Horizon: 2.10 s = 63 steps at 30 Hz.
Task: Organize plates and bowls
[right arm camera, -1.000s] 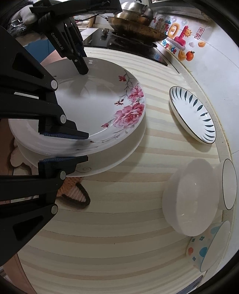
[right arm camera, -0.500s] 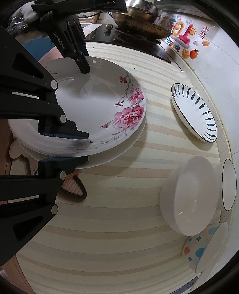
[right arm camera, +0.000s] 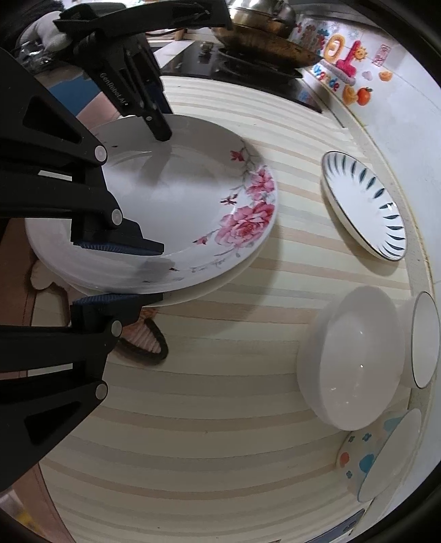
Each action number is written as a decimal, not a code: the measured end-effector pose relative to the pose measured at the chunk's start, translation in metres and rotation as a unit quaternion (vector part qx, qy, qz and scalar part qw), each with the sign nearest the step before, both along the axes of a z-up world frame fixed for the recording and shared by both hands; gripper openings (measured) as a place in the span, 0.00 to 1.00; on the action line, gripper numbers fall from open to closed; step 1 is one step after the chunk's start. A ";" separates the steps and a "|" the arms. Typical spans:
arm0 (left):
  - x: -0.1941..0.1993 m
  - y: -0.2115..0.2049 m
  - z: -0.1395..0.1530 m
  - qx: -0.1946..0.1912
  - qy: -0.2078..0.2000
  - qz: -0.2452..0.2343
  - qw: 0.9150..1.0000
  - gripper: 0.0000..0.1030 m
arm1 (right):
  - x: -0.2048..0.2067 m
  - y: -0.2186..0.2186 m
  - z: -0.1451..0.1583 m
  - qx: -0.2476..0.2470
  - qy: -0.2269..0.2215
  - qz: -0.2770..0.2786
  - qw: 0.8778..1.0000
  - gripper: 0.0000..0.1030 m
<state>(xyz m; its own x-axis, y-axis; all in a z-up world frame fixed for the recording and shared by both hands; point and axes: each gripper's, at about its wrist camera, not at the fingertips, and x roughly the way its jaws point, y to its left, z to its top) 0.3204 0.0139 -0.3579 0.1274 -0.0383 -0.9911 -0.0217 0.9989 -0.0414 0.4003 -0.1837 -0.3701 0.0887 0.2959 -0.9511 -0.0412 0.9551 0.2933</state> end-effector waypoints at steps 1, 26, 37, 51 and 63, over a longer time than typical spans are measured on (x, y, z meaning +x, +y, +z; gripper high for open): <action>0.001 0.001 0.002 -0.002 0.003 0.001 1.000 0.25 | -0.001 -0.001 0.000 0.002 0.003 0.000 1.000 0.23; 0.247 0.060 0.023 -0.057 -0.031 0.049 0.997 0.33 | 0.221 0.019 0.019 0.080 -0.032 -0.069 0.994 0.43; 0.277 0.052 -0.022 -0.060 -0.013 0.026 0.998 0.20 | 0.255 0.034 -0.016 0.026 -0.044 -0.049 0.997 0.11; 0.280 0.057 -0.018 -0.061 -0.015 0.018 0.998 0.18 | 0.252 0.026 -0.013 -0.001 -0.005 -0.069 0.998 0.11; 0.268 0.057 -0.012 -0.050 -0.030 0.019 0.998 0.14 | 0.247 0.027 -0.022 0.013 -0.034 -0.064 0.997 0.09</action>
<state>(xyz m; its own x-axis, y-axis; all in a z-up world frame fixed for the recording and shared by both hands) 0.5880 0.0711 -0.3696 0.1903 -0.1299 -0.9731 -0.0545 0.9883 -0.1426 0.6477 -0.1571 -0.3920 0.1918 0.3015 -0.9340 0.0605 0.9462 0.3179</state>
